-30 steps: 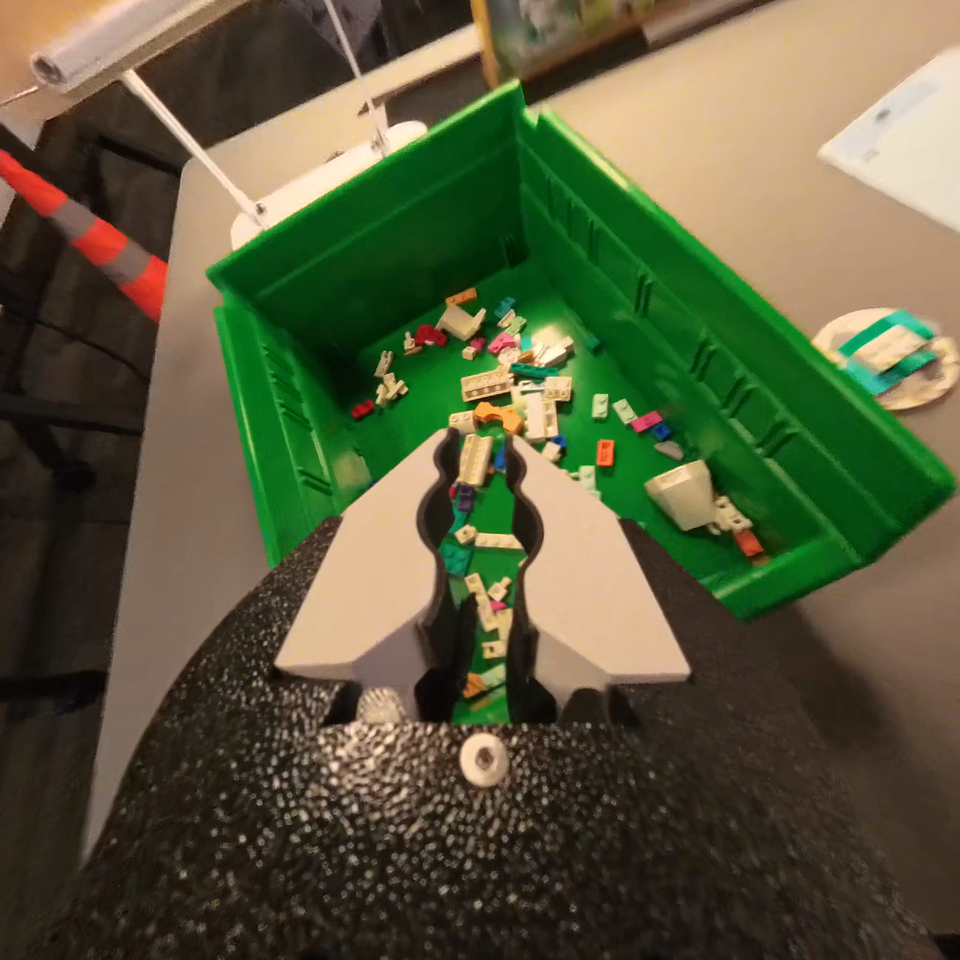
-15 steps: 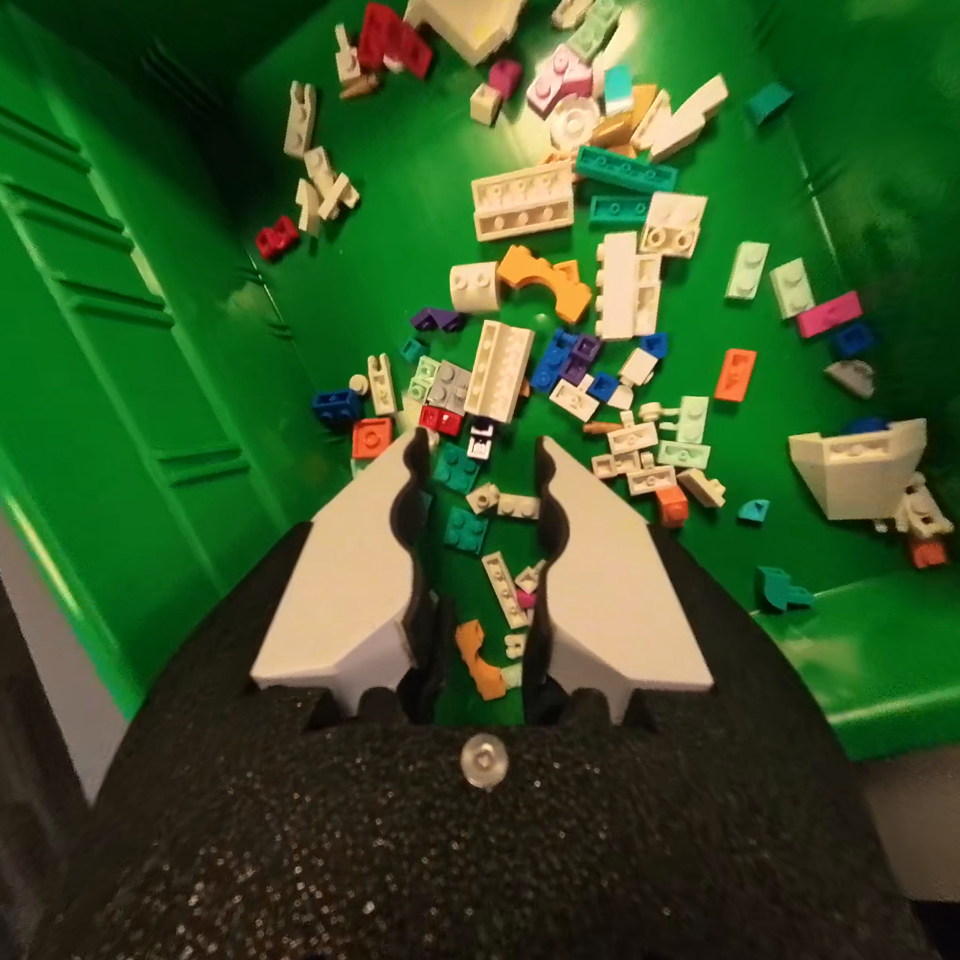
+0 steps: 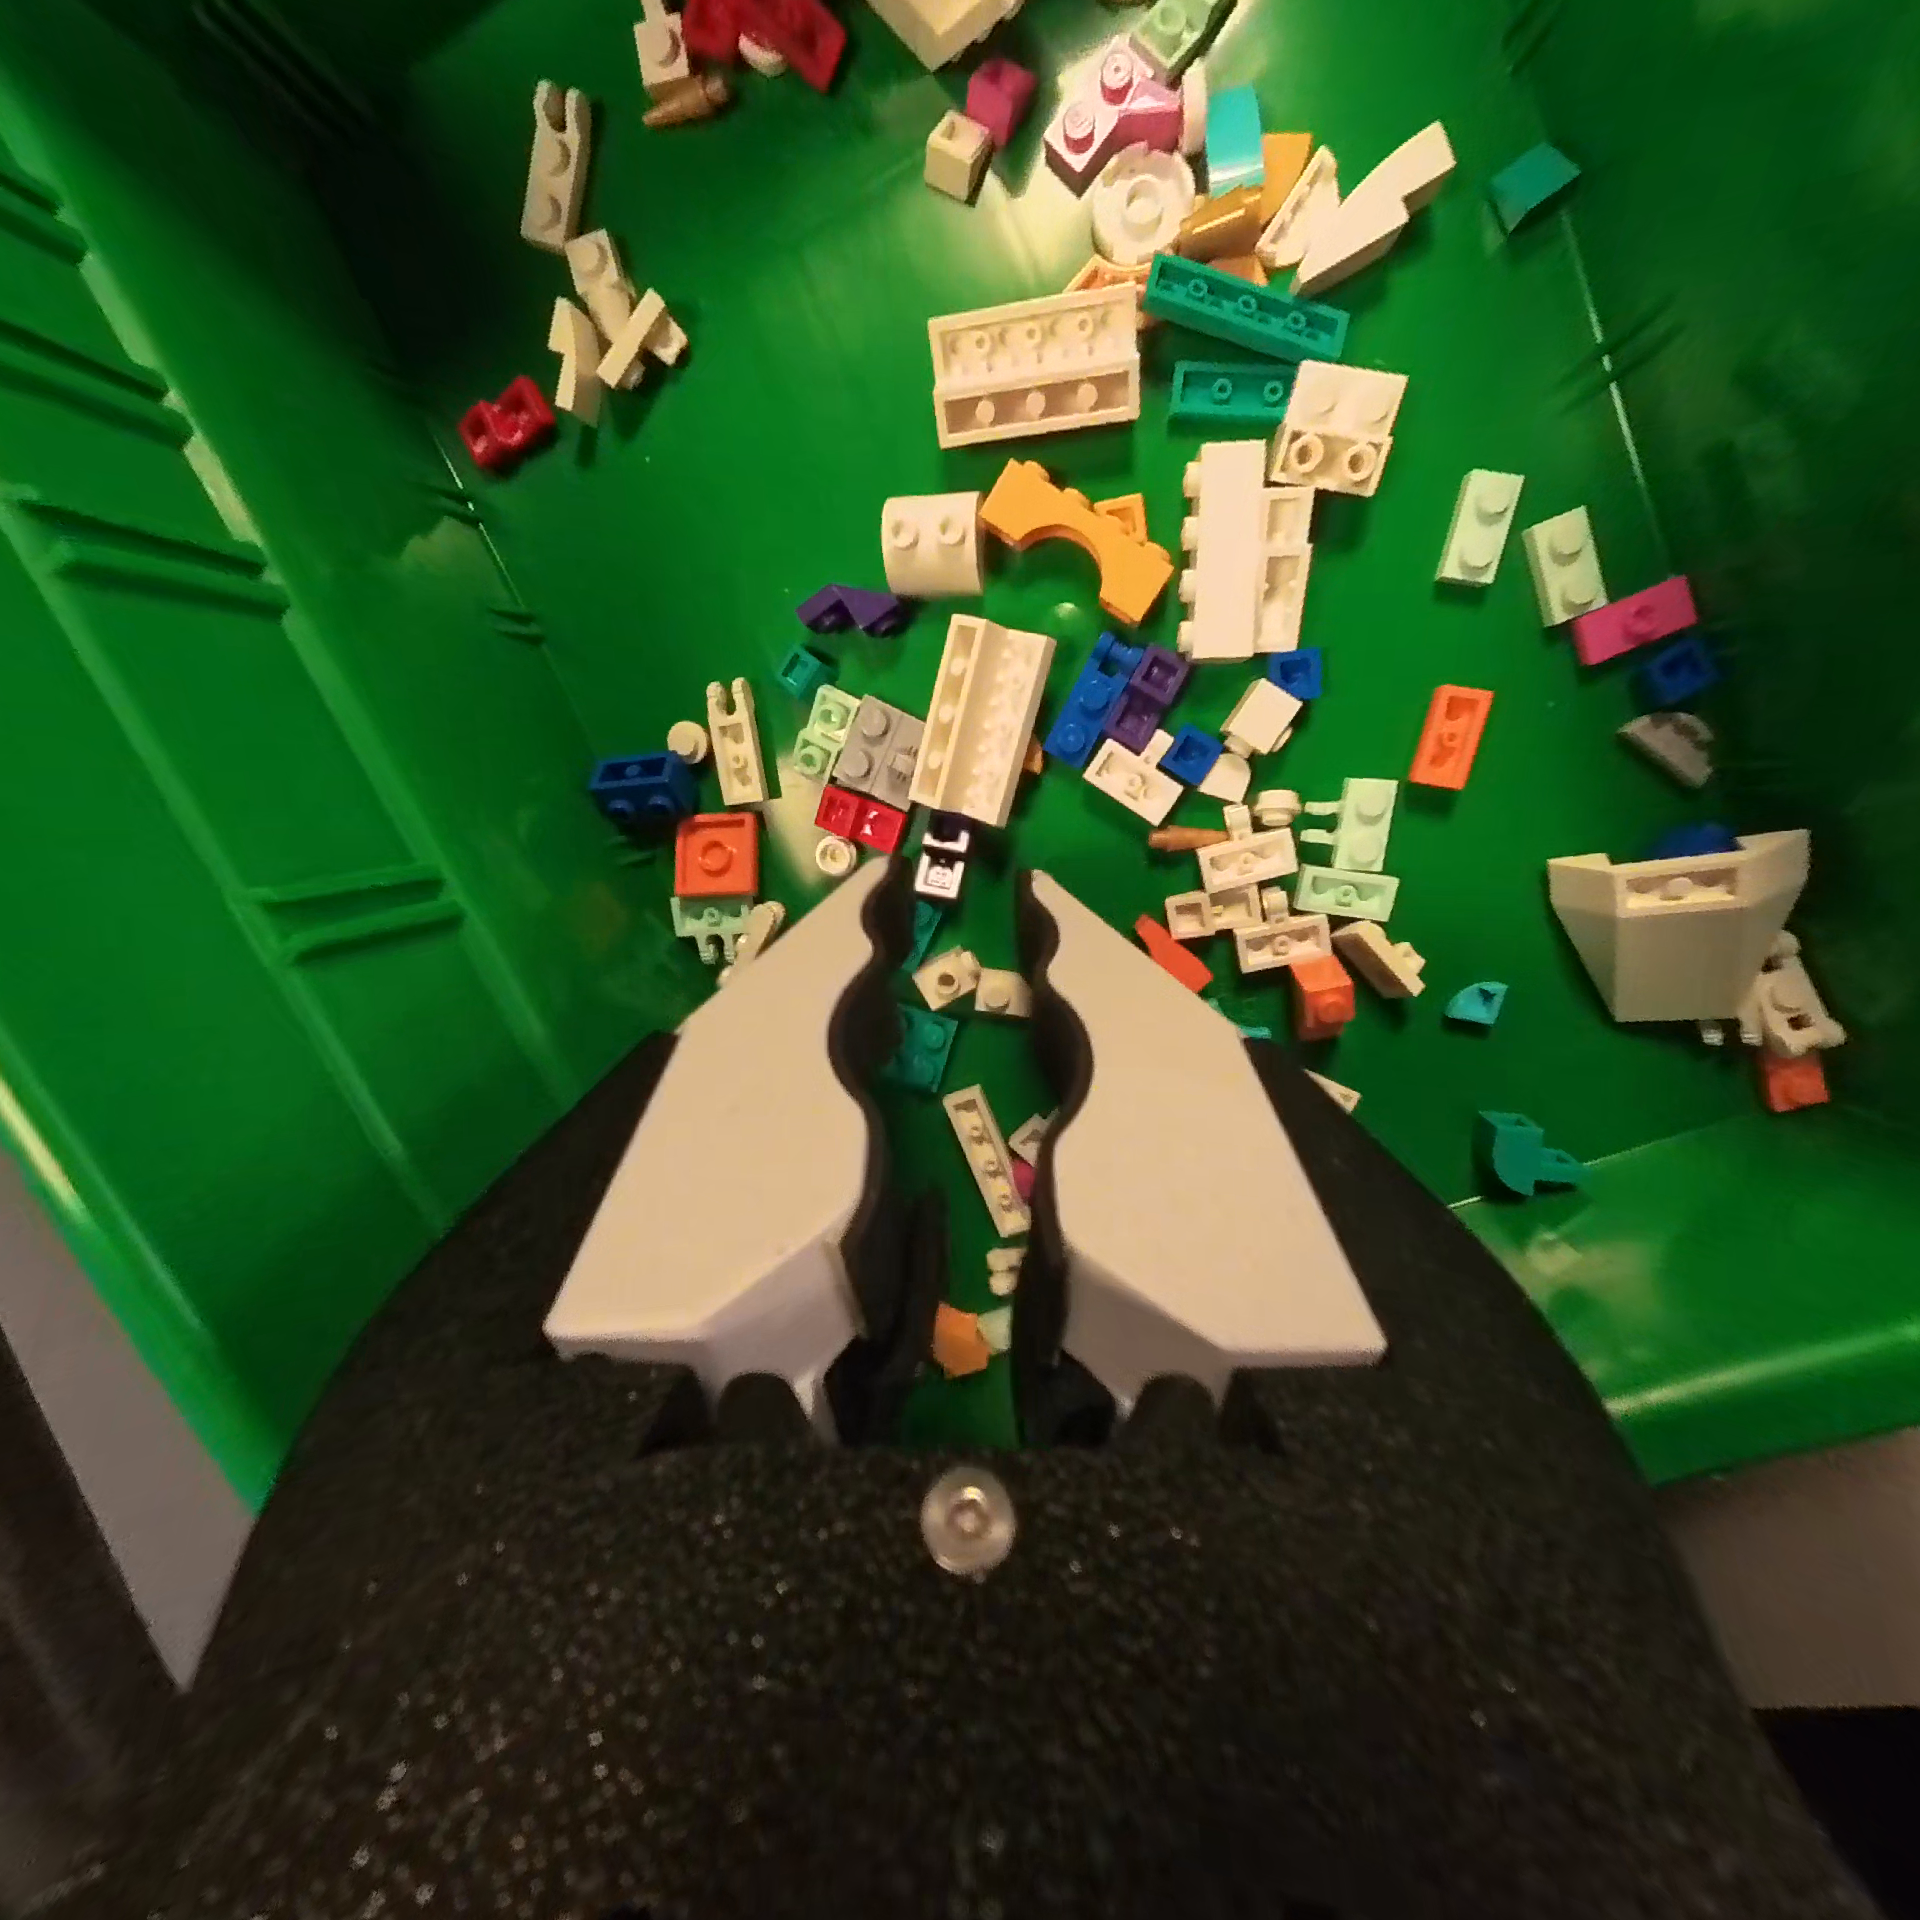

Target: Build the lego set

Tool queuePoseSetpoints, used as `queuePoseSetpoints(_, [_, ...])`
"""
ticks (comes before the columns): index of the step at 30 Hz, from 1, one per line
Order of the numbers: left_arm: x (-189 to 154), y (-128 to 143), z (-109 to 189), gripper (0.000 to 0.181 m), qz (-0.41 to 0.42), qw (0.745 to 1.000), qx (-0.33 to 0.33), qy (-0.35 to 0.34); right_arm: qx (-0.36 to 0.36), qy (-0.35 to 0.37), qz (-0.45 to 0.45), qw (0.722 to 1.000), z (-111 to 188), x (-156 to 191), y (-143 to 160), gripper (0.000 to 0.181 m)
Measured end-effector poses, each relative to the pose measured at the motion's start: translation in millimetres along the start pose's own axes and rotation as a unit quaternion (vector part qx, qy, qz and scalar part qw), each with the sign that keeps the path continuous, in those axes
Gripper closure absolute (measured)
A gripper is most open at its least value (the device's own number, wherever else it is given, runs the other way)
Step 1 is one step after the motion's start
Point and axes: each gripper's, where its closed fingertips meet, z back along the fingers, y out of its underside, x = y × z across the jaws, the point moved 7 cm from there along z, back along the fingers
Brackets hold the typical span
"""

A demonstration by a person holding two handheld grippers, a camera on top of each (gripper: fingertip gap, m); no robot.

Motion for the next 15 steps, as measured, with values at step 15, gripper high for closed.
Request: queuePoseSetpoints(15, [-2.0,2.5,-0.3,0.175,0.034,0.999,-0.002,0.025,0.002,-0.026,0.027,0.999,0.8,9.8,-0.9,0.165])
